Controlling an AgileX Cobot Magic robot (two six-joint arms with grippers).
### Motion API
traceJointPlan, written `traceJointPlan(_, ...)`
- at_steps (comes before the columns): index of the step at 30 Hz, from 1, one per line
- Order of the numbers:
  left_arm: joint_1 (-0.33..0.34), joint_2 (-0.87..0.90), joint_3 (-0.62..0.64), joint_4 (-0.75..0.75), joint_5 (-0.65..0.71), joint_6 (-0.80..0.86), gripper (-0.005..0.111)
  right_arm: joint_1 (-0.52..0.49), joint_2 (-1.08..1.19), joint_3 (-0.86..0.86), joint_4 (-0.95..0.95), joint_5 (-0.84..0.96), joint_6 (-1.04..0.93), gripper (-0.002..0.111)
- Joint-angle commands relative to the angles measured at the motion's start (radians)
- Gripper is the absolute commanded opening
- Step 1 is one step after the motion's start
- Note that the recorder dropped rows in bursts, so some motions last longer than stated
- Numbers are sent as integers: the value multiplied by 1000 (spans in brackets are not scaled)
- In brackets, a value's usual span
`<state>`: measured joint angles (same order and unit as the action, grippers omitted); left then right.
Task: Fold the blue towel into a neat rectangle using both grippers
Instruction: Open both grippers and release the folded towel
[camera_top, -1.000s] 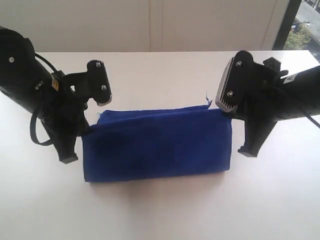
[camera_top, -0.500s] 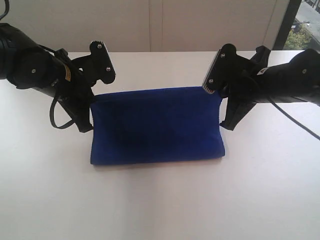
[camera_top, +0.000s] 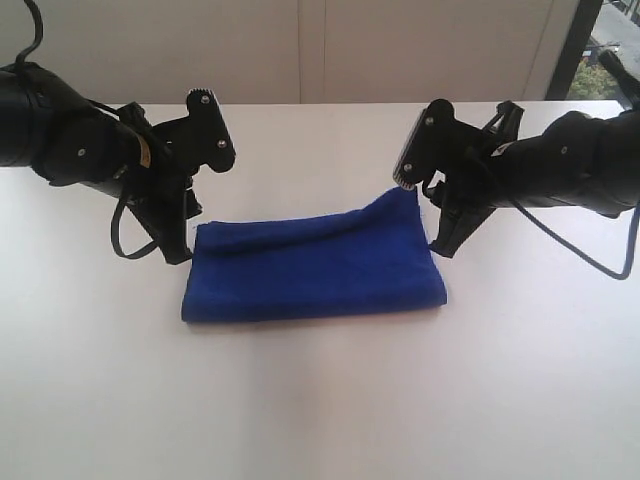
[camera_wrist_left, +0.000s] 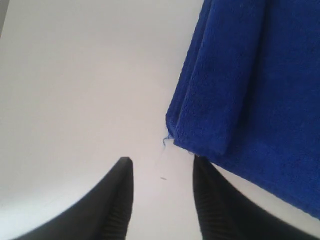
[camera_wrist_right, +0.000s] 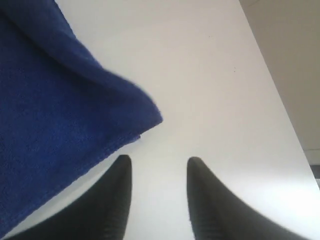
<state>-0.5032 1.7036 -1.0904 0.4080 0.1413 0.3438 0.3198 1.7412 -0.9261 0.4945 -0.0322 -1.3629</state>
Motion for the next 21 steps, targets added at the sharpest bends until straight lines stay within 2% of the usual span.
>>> traceJointPlan(1, 3, -1, -4, -1, 8, -3, 50, -2, 1, -4, 5, -8, 6, 41)
traceJointPlan(7, 3, -1, -4, -1, 19, -12, 50, -2, 1, -4, 5, -8, 57, 41)
traceJointPlan(12, 3, -1, -4, -4, 87, -77, 50, -2, -16, -4, 5, 32, 235, 40)
traceJointPlan(14, 3, -1, -4, -8, 122, -145, 47, -2, -27, -4, 7, 58, 330, 34)
traceJointPlan(16, 3, -1, -4, -8, 149, -248, 38, -2, -35, -4, 7, 84, 407, 23)
traceJointPlan(19, 5, -3, -5, -8, 189, -420, 18, -2, -45, -4, 7, 145, 484, 0)
traceJointPlan(21, 18, -8, -5, -13, 199, -522, 2, -2, -49, -4, 5, 196, 537, 0)
